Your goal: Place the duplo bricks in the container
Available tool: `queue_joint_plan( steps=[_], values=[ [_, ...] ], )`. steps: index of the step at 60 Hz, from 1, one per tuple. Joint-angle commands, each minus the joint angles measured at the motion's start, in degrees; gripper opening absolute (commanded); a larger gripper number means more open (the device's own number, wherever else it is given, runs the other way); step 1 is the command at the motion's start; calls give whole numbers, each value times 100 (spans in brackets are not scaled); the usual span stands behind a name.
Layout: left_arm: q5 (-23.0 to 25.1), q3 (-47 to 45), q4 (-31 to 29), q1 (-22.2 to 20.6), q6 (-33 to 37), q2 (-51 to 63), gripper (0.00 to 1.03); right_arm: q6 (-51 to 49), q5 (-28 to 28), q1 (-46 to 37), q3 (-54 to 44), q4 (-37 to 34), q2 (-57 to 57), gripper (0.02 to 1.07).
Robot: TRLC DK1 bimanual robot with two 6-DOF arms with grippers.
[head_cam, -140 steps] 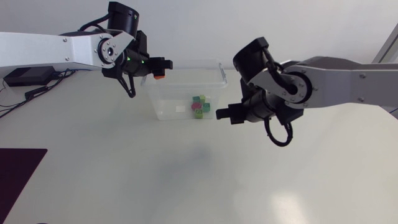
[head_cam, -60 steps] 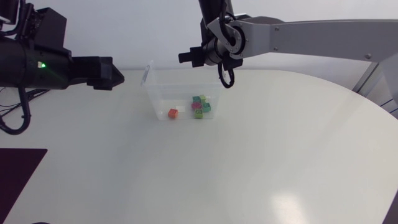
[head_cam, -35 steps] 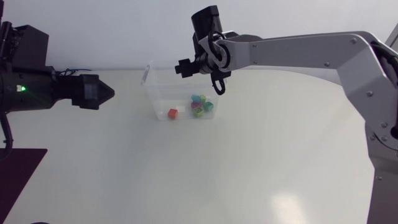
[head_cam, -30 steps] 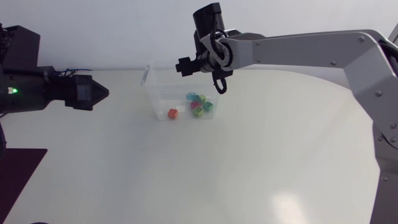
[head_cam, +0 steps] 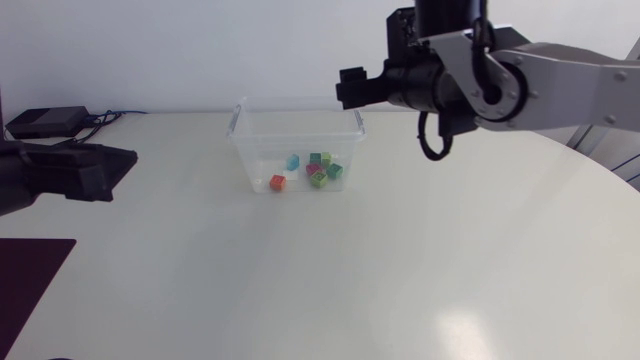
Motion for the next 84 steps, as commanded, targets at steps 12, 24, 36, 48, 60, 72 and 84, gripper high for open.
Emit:
queue_joint_plan(
  steps=[12,24,36,48,60,72,84],
  values=[
    [-441,-677,403,66,430,-611,100,-355,272,-301,-1498,319,-1841,103],
    [-714,-1134,728,172,658,-1121,100,-654,342,-732,-2553,451,-3150,103],
    [-749,-1608,1159,471,658,-1613,99,-777,342,-1136,-3528,460,-4407,103],
    [-828,-2215,1713,541,685,-2220,99,-953,333,-1497,-4442,460,-5726,103],
    [-532,-2796,2082,720,618,-2591,99,-822,-128,-1850,-5022,382,-6388,103],
    [-238,-3365,2440,898,542,-2950,99,-682,-587,-2193,-5571,304,-7011,102],
    [52,-3925,2792,1073,468,-3305,98,-545,-1038,-2530,-6112,228,-7624,102]
  ],
)
